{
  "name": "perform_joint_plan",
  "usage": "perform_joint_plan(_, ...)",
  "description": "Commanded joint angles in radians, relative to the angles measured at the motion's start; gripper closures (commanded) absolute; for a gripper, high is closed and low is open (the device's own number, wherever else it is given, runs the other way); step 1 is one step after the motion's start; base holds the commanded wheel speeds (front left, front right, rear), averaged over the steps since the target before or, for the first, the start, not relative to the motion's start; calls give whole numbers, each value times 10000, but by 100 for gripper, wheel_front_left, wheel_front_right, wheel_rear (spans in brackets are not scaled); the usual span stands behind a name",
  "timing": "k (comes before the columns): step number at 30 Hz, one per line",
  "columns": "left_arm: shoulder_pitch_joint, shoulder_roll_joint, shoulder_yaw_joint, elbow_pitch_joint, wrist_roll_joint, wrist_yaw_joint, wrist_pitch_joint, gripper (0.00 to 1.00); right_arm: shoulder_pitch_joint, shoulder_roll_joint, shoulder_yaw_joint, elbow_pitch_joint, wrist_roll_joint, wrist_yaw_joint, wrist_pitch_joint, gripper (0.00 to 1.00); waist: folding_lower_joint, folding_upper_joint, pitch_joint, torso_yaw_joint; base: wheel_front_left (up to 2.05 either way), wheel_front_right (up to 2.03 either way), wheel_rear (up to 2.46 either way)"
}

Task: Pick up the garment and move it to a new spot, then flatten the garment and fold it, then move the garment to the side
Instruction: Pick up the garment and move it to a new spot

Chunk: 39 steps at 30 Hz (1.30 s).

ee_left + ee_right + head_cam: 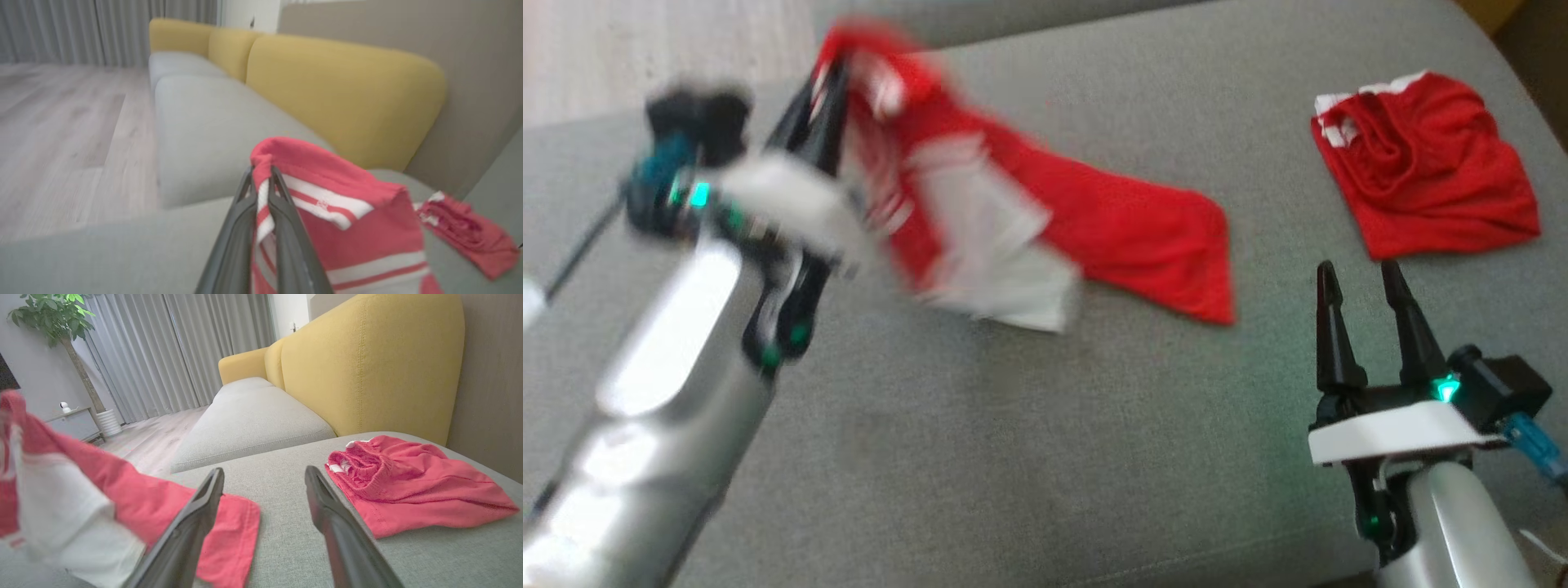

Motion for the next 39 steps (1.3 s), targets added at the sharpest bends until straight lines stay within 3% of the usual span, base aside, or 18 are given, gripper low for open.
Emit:
perform_joint_plan(1, -62, 599, 666, 336, -38, 113, -370, 100, -510, -35, 265, -320, 72, 29, -131, 0, -1, 0, 388, -177, 0, 0, 0)
perform_joint_plan(11, 805, 907, 1177, 2778, -353, -101, -1604, 100, -680, -35, 224, -441, -19, 29, -134, 0, -1, 0, 1037, -341, 0, 0, 0)
perform_joint_plan(12, 807, 883, 1228, 2961, -398, -134, -1712, 87, -672, -35, 240, -434, -31, 29, -134, 0, -1, 0, 1059, -336, 0, 0, 0)
perform_joint_plan(13, 792, 858, 1259, 3124, -418, -167, -1820, 56, -666, -35, 251, -431, -40, 29, -134, 0, -1, 0, 1074, -327, 0, 0, 0)
perform_joint_plan(14, 757, 818, 1290, 3257, -425, -196, -1966, 2, -661, -35, 260, -431, -50, 29, -134, 0, -1, 0, 1081, -310, 0, 0, 0)
perform_joint_plan(22, 606, 416, 1426, 3922, -559, -610, -2796, 0, -607, -35, 257, -277, -216, 29, -135, 0, -1, 0, 610, 36, 0, 0, 0)
perform_joint_plan(30, 1202, 430, 1358, 3288, -499, -844, -3104, 0, -242, -35, 109, -61, -462, 29, -135, 0, -1, 0, -379, 613, 0, 0, 0)
perform_joint_plan(39, 3588, 267, 1497, 1277, -681, -346, -3301, 0, 412, -35, 169, 45, -649, 29, -48, 0, -1, 0, -1327, 1110, 0, 0, 0)
